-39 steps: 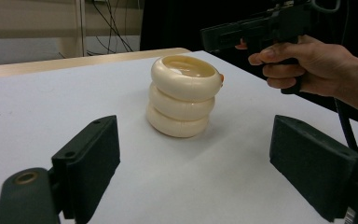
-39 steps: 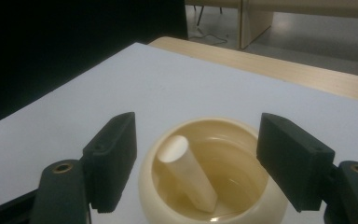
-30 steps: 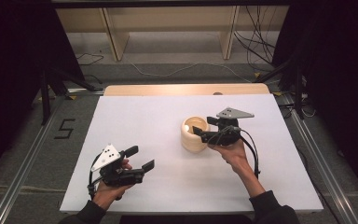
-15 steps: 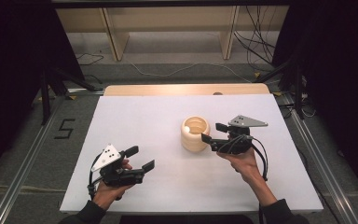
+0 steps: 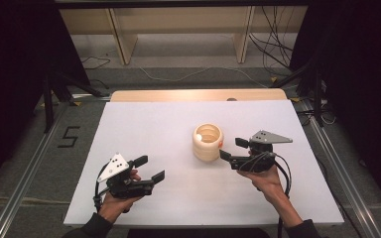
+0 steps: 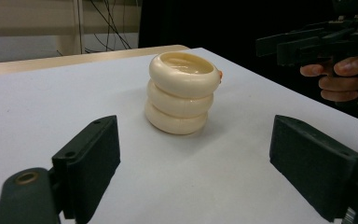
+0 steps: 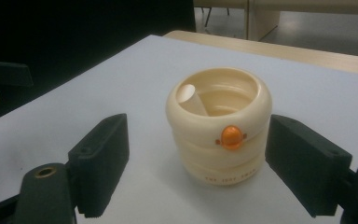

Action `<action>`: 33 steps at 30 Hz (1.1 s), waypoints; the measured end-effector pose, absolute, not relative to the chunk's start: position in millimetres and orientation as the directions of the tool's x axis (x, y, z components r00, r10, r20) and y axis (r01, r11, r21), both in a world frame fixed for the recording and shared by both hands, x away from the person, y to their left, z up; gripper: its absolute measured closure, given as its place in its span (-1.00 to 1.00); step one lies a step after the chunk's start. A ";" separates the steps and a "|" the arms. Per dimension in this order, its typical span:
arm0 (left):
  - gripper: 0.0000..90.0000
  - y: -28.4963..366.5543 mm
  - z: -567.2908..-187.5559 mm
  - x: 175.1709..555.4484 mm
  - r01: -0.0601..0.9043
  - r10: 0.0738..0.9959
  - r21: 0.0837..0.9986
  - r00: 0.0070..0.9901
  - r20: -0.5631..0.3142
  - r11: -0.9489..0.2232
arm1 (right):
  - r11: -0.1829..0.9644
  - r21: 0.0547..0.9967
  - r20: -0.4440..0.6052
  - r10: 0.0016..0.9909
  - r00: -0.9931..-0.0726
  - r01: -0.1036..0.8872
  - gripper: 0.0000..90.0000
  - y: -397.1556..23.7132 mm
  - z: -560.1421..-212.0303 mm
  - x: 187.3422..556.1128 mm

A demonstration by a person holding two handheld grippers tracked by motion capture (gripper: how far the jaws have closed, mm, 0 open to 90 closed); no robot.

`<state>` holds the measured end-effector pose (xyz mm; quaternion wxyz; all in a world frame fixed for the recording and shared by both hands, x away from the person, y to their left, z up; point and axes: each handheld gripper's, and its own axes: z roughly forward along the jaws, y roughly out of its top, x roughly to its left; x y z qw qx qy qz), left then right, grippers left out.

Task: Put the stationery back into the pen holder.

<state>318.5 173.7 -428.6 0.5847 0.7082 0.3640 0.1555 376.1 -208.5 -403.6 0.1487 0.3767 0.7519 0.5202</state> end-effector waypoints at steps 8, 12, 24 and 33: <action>-0.65 173.0 -429.1 318.7 0.340 0.693 0.939 0.691 -0.204 -0.062 | 0.181 0.898 0.158 0.716 -0.680 0.400 -0.52 -208.8 -406.7 366.0; -0.65 172.0 -429.7 319.0 0.347 0.688 0.935 0.695 -0.207 -0.069 | 0.187 0.899 0.155 0.710 -0.687 0.395 -0.52 -209.7 -408.7 361.6; -0.65 171.8 -430.0 319.3 0.346 0.688 0.935 0.697 -0.201 -0.079 | 0.194 0.901 0.146 0.705 -0.694 0.387 -0.53 -215.5 -417.6 349.0; -0.65 172.6 -430.1 318.7 0.347 0.686 0.934 0.700 -0.200 -0.081 | 0.191 0.907 0.135 0.711 -0.690 0.375 -0.53 -225.1 -422.3 340.2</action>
